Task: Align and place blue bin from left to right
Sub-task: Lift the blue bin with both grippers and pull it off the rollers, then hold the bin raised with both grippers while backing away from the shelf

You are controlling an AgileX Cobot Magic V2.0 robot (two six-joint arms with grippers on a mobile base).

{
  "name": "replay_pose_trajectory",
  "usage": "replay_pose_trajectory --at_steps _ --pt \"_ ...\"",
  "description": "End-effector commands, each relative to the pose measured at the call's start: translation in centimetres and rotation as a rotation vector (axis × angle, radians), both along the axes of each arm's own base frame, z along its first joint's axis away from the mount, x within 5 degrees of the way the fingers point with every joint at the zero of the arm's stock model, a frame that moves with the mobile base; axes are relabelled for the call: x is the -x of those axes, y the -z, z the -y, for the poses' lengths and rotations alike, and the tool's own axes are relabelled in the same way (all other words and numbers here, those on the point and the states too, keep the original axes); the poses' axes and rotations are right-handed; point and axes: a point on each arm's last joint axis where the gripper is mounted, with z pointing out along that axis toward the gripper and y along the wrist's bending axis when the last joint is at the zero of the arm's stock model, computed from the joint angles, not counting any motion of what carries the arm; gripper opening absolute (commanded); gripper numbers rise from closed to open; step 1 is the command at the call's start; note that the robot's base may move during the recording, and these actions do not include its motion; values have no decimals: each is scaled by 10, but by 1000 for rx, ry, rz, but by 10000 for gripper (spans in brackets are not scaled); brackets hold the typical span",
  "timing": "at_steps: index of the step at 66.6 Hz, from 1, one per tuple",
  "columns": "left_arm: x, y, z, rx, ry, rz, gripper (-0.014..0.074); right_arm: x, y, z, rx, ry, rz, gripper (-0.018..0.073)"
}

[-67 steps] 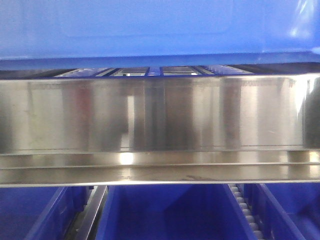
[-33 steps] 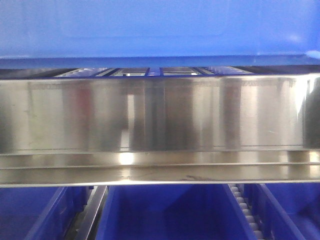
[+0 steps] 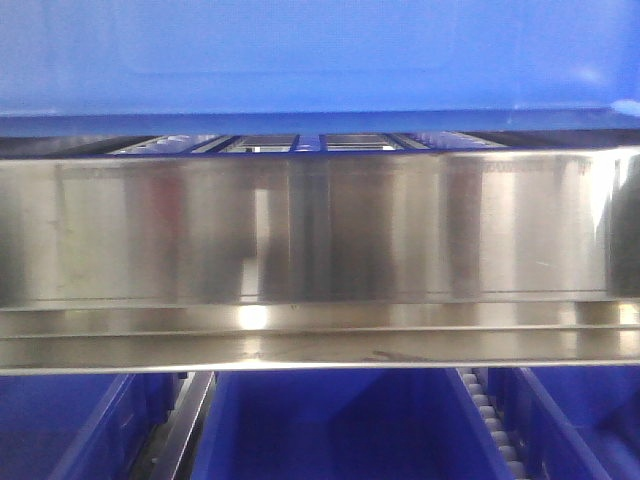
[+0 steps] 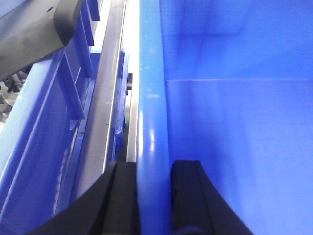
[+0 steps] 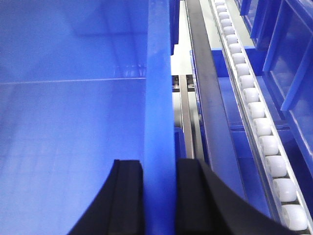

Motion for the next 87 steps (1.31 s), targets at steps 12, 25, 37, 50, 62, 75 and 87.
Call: replay_pose_trajectory --at_steps 12,25,37,50,62,75,87 --pt "3 -15 0 22 39 105 -111 4 -17 3 -43 -34 110 -79" --pt "3 -15 0 22 39 105 -111 4 -17 3 -43 -34 110 -79" --pt "3 -15 0 22 39 105 -111 4 -17 3 -43 -34 110 -79" --pt "3 -15 0 22 39 105 -111 4 -18 3 -43 -35 110 -79" --pt "3 -15 0 22 39 105 -111 4 -18 3 -43 -35 110 -79" --pt "3 -15 0 22 39 105 -111 4 -18 3 -43 -35 110 -79" --pt "3 -15 0 22 39 105 -111 4 -18 3 -43 -35 110 -79"
